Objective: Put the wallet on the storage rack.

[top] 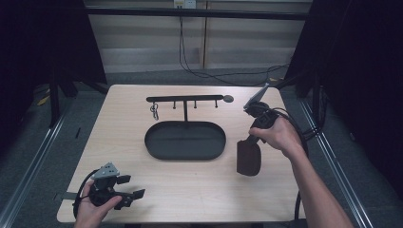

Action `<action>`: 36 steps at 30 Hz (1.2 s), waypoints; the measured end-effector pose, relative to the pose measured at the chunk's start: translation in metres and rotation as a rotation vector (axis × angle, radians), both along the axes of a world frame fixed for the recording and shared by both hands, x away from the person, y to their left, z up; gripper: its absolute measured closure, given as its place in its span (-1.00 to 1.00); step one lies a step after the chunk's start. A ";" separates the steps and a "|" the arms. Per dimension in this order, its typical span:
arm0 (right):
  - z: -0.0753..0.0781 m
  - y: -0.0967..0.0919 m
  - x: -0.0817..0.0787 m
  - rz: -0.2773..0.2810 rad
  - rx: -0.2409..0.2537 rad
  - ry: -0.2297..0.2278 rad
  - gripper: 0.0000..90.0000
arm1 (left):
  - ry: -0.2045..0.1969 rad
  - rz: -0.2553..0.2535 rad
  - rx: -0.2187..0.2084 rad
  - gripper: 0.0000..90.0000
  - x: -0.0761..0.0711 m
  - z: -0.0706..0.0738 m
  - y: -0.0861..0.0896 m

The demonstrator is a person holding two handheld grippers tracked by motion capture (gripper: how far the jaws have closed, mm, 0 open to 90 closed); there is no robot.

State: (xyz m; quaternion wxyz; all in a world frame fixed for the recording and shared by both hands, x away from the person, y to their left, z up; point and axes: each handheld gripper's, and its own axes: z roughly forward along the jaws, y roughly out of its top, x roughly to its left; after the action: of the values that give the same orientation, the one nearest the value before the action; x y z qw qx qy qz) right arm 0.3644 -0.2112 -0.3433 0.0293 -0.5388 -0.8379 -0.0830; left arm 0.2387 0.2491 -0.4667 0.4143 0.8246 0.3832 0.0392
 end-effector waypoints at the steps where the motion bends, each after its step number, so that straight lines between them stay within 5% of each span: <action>1: 0.001 0.000 0.001 -0.002 0.002 -0.009 0.80 | 0.001 -0.002 0.000 -0.60 0.000 0.000 0.000; 20: 0.011 0.013 0.022 -0.008 0.013 -0.030 0.81 | 0.001 -0.008 -0.022 -0.64 0.000 0.002 0.003; 36: 0.038 0.022 0.040 -0.019 0.042 -0.114 0.81 | 0.010 -0.023 -0.018 -0.64 -0.001 0.002 0.002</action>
State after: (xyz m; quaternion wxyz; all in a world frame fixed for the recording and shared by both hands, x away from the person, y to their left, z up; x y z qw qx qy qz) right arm 0.4045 -0.1890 -0.3052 -0.0078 -0.5403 -0.8311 -0.1314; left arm 0.2382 0.2515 -0.4649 0.4203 0.8253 0.3762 0.0269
